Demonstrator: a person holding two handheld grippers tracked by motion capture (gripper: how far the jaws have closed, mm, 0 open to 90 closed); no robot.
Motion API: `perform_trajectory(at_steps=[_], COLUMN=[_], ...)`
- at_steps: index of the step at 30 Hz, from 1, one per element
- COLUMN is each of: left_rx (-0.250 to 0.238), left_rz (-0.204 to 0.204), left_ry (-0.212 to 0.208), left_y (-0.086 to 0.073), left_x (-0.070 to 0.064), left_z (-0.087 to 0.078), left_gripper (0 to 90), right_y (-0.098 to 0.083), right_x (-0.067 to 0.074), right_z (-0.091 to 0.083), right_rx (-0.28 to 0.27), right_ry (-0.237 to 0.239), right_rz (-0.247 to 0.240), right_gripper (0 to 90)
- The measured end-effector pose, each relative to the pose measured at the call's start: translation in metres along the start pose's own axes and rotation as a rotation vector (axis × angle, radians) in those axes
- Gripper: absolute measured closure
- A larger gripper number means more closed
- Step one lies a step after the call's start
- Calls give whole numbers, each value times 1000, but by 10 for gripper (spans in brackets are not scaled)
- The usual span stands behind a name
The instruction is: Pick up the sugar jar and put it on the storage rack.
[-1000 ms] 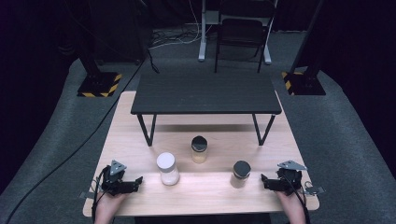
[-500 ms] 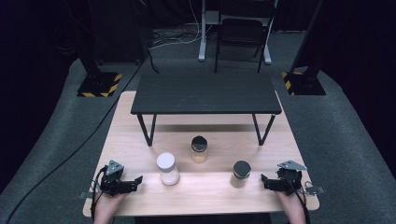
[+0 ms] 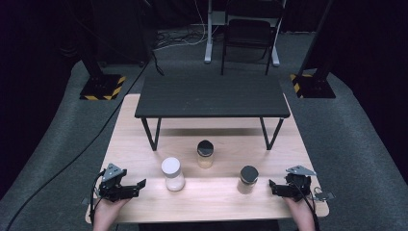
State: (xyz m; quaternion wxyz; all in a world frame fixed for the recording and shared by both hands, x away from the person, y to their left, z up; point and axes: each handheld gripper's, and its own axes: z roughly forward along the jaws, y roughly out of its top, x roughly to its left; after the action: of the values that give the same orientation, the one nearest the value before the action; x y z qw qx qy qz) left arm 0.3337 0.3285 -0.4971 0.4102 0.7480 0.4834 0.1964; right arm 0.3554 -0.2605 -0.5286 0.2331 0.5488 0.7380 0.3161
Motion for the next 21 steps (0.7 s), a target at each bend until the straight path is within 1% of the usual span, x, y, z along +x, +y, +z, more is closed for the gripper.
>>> perform_trajectory(at_steps=[5, 14, 19, 21], left_rx=[-6, -17, -38, -40], left_rz=[6, 33, 38, 42], left_ry=[-9, -24, -49, -53], left_y=[4, 13, 18, 20], left_x=[-3, -13, -20, -21], left_z=[-6, -14, -19, -19], left_gripper=[71, 71, 72, 73], right_y=[0, 0, 0, 0], right_x=[0, 0, 0, 0], right_z=[0, 0, 0, 0], right_rx=[0, 0, 0, 0], right_ry=[0, 0, 0, 0], right_rz=[0, 0, 0, 0], right_gripper=[17, 17, 16, 17])
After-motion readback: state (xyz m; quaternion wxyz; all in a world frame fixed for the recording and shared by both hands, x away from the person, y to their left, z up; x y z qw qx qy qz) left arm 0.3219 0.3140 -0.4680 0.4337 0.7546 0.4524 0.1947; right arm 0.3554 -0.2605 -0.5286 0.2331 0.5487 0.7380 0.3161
